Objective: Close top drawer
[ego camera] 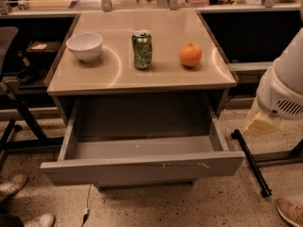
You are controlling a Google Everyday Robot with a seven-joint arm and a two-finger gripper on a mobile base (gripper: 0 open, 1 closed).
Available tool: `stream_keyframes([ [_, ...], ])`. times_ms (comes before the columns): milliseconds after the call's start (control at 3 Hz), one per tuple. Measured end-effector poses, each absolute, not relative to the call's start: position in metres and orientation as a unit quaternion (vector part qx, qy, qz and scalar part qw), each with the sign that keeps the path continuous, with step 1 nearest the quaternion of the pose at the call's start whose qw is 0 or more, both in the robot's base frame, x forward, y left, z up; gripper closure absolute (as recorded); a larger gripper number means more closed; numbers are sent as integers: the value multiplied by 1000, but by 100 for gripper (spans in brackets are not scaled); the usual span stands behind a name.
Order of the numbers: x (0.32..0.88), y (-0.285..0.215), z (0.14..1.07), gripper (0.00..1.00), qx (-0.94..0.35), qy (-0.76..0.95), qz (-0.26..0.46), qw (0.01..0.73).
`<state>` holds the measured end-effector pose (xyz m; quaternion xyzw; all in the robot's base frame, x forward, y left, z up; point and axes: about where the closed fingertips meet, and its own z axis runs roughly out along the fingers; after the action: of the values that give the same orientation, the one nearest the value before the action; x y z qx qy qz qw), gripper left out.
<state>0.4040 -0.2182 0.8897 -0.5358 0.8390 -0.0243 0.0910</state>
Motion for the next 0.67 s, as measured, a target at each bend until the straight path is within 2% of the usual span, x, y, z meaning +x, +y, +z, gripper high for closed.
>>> stream_keyframes([
  [667, 384, -222, 800, 100, -505, 862, 33, 19],
])
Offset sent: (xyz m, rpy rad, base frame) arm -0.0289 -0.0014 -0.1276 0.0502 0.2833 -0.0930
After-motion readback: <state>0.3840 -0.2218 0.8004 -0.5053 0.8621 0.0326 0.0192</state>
